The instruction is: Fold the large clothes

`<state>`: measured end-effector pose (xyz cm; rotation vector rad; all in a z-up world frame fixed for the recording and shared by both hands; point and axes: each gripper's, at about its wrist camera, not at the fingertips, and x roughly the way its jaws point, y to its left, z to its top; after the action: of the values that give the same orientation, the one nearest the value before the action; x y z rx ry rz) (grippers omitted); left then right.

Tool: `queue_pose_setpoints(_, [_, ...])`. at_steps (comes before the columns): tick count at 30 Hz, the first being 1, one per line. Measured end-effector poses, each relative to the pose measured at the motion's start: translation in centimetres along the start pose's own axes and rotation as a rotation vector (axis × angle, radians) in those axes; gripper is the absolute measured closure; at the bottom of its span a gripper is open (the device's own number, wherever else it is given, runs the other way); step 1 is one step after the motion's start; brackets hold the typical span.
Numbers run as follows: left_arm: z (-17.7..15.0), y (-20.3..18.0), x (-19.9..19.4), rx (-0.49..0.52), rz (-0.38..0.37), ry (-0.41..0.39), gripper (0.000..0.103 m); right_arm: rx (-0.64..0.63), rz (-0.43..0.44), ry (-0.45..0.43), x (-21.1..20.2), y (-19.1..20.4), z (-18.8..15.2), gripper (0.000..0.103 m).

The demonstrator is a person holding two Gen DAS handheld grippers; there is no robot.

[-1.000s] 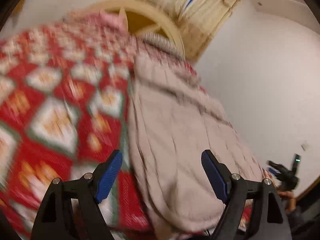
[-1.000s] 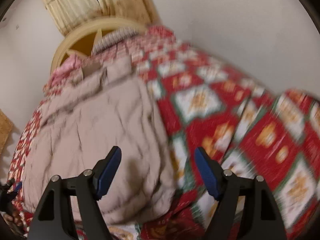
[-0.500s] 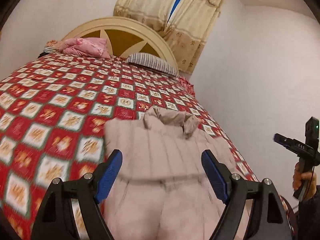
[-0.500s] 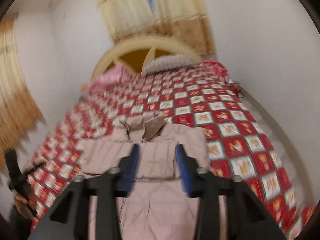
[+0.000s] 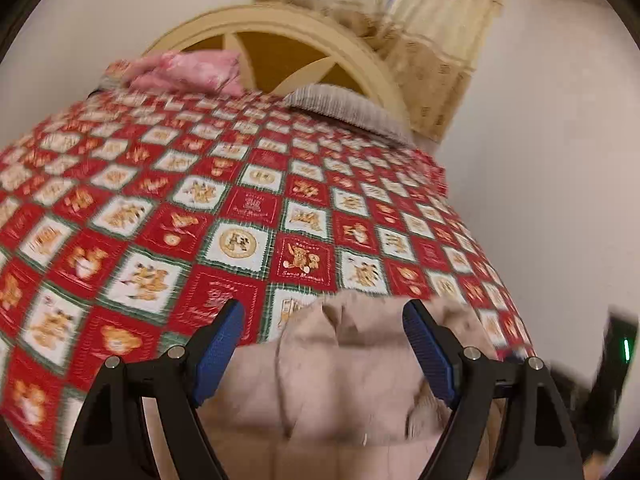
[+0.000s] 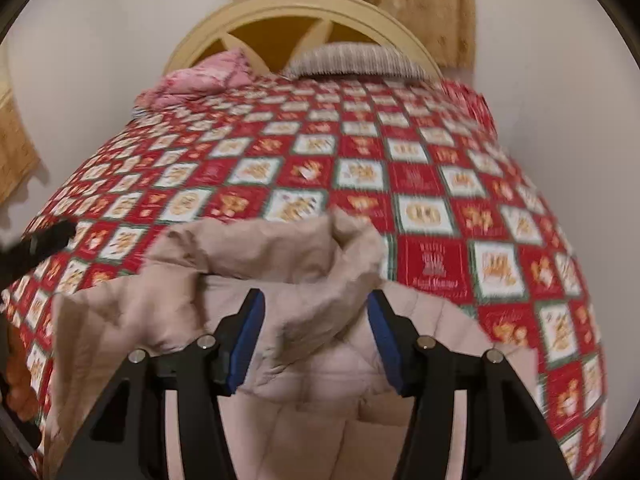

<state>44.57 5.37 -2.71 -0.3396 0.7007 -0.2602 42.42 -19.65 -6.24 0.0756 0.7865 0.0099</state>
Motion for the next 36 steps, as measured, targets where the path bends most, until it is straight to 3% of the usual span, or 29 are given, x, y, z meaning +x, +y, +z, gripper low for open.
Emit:
queue_pose_setpoints(2, [-0.9, 0.3, 2.5, -0.070, -0.031, 0.037, 0.021, 0.054, 0.009, -0.011, 1.0, -1.3, -1.1, 0.046])
queue_pose_setpoints(4, [-2.9, 1.0, 4.0, -0.113, 0.010, 0.079, 0.021, 0.060, -0.002, -0.004, 2.2, -2.1, -2.8, 0.046])
queue_pose_setpoints(6, [-5.5, 2.0, 4.9, -0.123, 0.076, 0.119, 0.021, 0.042, -0.027, 0.067, 4.3, -2.5, -4.0, 0.046])
queue_pose_setpoints(7, [-6.9, 2.9, 4.8, -0.149, 0.074, 0.139, 0.021, 0.046, -0.032, 0.113, 5.5, -2.9, -5.1, 0.046])
queue_pose_setpoints(12, [-9.2, 3.0, 1.3, -0.156, 0.046, 0.048, 0.021, 0.086, 0.019, 0.043, 4.7, -3.8, -6.3, 0.046])
queue_pose_setpoints(21, [-10.0, 1.8, 1.2, -0.088, 0.108, 0.055, 0.021, 0.076, -0.001, 0.004, 4.7, -3.6, -6.9, 0.044])
queue_pose_setpoints(25, [-9.8, 3.0, -1.5, -0.157, 0.067, -0.095, 0.022, 0.066, -0.012, -0.007, 4.5, -3.4, -7.1, 0.044])
queue_pose_setpoints(29, [-8.9, 3.7, -2.6, -0.172, 0.075, -0.171, 0.022, 0.083, 0.005, -0.017, 4.4, -3.7, -7.2, 0.044])
queue_pose_setpoints(31, [-8.7, 4.0, -1.9, -0.176, 0.076, -0.142, 0.022, 0.083, 0.009, -0.024, 4.3, -3.7, -7.2, 0.044])
queue_pose_setpoints(33, [-8.6, 4.9, 0.7, -0.211, 0.085, -0.022, 0.022, 0.092, 0.019, -0.052, 3.8, -3.9, -7.2, 0.044])
queue_pose_setpoints(35, [-8.6, 5.5, 2.2, -0.227, 0.102, 0.052, 0.022, 0.120, 0.035, -0.134, 2.4, -4.4, -7.5, 0.044])
queue_pose_setpoints(36, [-8.6, 5.4, 2.3, -0.221, 0.108, 0.052, 0.022, 0.130, 0.030, -0.151, 2.1, -4.6, -7.6, 0.042])
